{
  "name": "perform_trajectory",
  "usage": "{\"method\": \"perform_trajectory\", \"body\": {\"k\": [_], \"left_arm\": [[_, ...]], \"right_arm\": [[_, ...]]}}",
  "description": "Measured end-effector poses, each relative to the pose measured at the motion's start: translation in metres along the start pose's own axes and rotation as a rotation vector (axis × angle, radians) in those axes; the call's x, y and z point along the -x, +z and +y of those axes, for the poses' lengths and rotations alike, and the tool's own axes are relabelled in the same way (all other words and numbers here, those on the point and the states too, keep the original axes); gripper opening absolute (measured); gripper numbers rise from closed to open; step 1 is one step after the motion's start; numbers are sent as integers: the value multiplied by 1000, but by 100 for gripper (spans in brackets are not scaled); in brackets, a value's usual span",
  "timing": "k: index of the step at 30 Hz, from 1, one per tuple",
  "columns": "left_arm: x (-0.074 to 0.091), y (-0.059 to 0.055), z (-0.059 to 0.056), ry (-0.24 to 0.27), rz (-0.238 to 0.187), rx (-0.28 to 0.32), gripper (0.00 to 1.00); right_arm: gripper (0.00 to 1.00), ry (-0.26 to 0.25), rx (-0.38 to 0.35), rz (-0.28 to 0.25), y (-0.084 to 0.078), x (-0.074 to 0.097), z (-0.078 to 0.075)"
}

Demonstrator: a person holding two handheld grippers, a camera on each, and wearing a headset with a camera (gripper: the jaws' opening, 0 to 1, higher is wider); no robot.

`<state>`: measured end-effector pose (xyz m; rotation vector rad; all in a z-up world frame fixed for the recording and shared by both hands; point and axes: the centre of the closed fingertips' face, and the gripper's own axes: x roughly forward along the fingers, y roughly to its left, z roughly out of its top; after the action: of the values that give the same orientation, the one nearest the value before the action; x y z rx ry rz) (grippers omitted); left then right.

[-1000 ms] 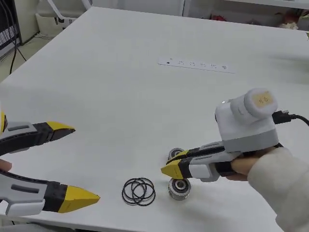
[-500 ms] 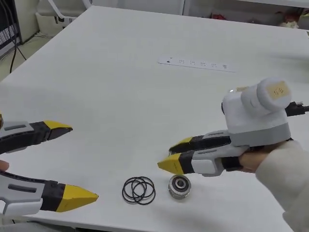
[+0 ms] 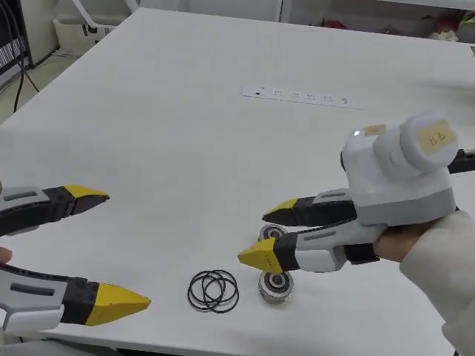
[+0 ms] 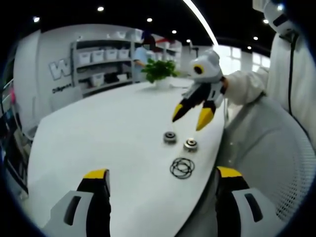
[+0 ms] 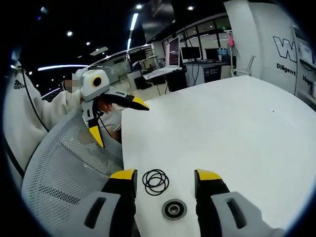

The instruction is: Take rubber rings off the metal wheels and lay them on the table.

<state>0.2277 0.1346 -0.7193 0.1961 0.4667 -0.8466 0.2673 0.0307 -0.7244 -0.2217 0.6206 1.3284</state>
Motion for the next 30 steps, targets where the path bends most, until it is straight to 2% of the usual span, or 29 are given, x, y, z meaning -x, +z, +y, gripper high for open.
{"method": "perform_trajectory", "body": {"k": [7,15,21,30], "left_arm": [[1,0,0,4,0,2,89],[2,0,1,6,-1,2,89],[3,1,2,9,-5,1,89],[4,2,2,6,-3,-3,90]], "right_arm": [[48,-13,-18,-61,11,12,-2],[57,-28,-11,-91,16,23,-3],[62,-45,-18,-137,24,39,-5],[69,-58,-23,-165,21,60,-4]]}}
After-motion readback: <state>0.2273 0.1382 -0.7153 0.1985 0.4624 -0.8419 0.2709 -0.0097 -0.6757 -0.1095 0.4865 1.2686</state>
